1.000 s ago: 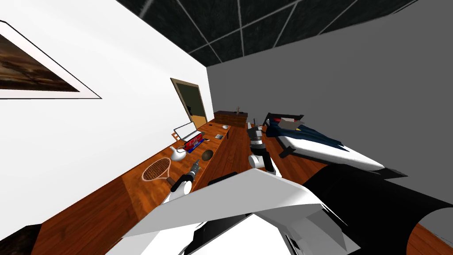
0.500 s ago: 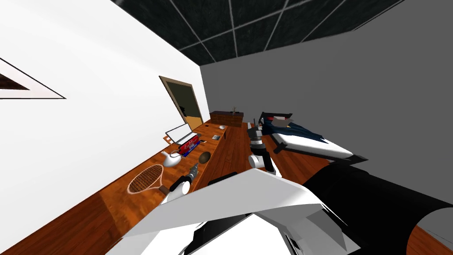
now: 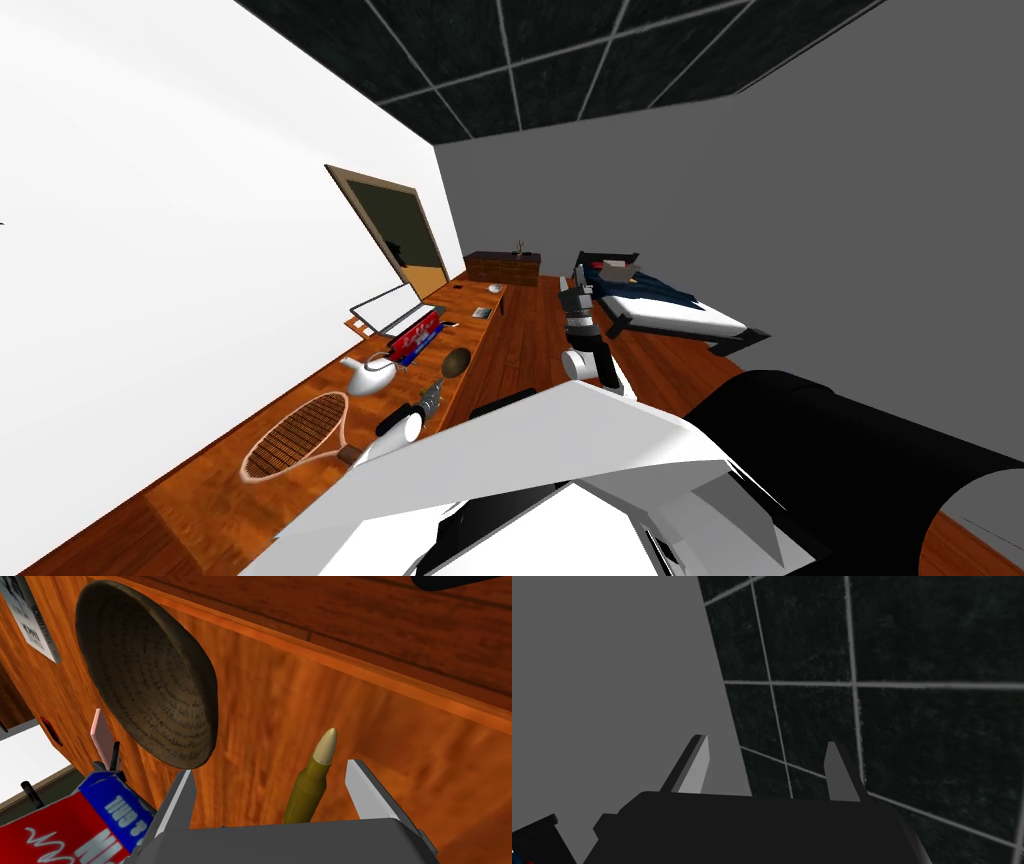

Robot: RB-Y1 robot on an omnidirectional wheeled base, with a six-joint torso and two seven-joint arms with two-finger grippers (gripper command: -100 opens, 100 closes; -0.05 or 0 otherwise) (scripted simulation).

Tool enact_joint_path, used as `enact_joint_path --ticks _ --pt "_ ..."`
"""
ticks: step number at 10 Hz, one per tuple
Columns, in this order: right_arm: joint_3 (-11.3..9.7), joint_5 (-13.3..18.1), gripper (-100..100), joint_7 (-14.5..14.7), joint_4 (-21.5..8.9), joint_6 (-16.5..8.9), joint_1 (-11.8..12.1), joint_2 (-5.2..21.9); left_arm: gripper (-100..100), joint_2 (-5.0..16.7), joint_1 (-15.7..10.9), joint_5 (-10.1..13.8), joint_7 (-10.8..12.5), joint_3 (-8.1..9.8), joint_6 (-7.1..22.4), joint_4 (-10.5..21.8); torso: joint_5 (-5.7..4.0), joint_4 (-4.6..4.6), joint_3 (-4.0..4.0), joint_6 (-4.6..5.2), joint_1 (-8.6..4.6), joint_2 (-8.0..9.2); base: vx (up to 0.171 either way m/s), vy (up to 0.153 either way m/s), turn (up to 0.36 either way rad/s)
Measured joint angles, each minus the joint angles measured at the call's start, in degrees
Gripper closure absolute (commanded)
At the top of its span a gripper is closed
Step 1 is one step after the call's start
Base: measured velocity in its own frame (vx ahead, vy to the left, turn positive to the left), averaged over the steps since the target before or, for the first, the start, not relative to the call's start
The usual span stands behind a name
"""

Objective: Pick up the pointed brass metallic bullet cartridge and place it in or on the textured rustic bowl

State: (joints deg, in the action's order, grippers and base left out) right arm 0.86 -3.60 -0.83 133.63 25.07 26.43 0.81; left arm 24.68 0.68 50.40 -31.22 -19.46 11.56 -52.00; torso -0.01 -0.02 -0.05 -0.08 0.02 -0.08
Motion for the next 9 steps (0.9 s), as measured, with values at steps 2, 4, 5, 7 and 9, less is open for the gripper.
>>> enact_joint_path --ticks 2,4,5,7,9 --pt "0.0 0.0 0 0.0 0.0 0.0 0.0 0.0 -100 0.5 -1.3 1.6 -0.9 -0.7 1.2 3.0 0.0 0.0 0.01 0.0 -0.02 0.02 0.011 0.013 -0.124" --pt "0.0 0.0 0 0.0 0.0 0.0 0.0 0.0 -100 1.2 -3.4 5.2 -2.8 -2.54 1.4 7.8 0.0 0.0 0.0 -0.01 -0.03 0.01 0.013 0.012 -0.108" --pt "0.0 0.0 0 0.0 0.0 0.0 0.0 0.0 -100 1.3 -3.2 4.4 -2.8 -2.0 2.3 7.9 0.0 0.0 0.01 -0.04 -0.03 0.02 0.011 0.015 -0.153" --pt "0.0 0.0 0 0.0 0.0 0.0 0.0 0.0 -100 2.2 -5.0 8.9 -5.3 -3.41 3.4 12.6 0.0 0.0 0.0 -0.02 0.01 0.0 0.017 0.021 -0.139" --pt "0.0 0.0 0 0.0 0.0 0.0 0.0 0.0 -100 2.5 -4.6 6.8 -4.6 -2.5 4.8 12.1 -0.01 0.0 0.02 -0.05 -0.05 0.03 0.01 0.008 -0.08"
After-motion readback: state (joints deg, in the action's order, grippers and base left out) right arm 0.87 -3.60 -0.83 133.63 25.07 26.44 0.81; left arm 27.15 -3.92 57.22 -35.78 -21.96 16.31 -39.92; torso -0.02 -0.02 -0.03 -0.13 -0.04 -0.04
